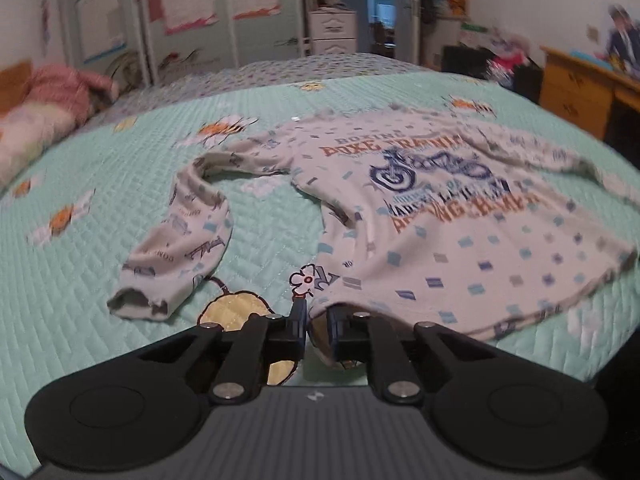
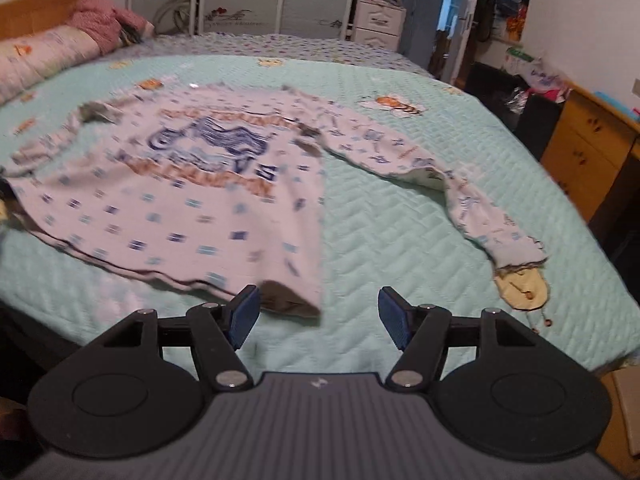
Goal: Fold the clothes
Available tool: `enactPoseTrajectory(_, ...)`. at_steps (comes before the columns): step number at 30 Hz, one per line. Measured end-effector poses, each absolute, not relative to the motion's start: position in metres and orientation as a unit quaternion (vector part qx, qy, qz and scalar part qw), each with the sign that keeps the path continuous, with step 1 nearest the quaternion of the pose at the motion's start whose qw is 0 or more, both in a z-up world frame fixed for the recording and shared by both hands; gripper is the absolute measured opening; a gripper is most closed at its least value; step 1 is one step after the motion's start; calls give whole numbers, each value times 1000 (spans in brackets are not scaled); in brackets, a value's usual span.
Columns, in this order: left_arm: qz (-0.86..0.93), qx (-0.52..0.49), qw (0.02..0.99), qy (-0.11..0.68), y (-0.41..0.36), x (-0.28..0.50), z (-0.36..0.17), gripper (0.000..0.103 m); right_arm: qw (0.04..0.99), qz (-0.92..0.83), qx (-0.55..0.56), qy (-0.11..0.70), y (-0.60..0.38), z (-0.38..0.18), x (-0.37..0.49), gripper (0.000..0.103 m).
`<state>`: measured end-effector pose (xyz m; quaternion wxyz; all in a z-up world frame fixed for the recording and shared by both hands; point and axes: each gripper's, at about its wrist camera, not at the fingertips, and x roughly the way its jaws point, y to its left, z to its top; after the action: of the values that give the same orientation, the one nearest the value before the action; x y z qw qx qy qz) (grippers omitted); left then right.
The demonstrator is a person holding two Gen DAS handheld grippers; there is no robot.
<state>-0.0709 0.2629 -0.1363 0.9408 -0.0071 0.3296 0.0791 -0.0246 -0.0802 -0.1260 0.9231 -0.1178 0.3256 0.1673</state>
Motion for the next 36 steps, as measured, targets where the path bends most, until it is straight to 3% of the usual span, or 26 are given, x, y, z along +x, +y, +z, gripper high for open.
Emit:
enactPoseTrajectory(12,92,-25,928,361,266,-62,-141,12,932,154,-166,283,-70,-148,-10,67)
enactPoseTrajectory(19,88,89,934,336,240,-62,-156,12,936,145,-189,258,-63,-155,-14,65)
enactPoseTrajectory(20,84,108,933,332,236,-61,-158,12,936,145,-186,262,-61,-155,-14,63)
enactPoseTrajectory(21,79,121,932,332,232,-60,-160,12,934,149,-187,266,-59,-156,-12,49)
enactPoseTrajectory(22,75,133,931,332,229,-60,-162,12,932,153,-188,269,-57,-156,-11,29)
enactPoseTrajectory(25,83,151,925,339,227,-56,-164,7,927,164,-198,274,-51,-155,-11,5)
enactPoseTrajectory(26,97,148,924,338,229,-57,-159,2,928,162,-198,270,-52,-149,-12,2)
enactPoseTrajectory(33,119,140,946,266,233,-92,-82,2,936,160,-203,238,-68,-97,-19,1)
enactPoseTrajectory(36,107,159,939,285,221,-96,-81,2,934,161,-218,232,-70,-85,-20,1)
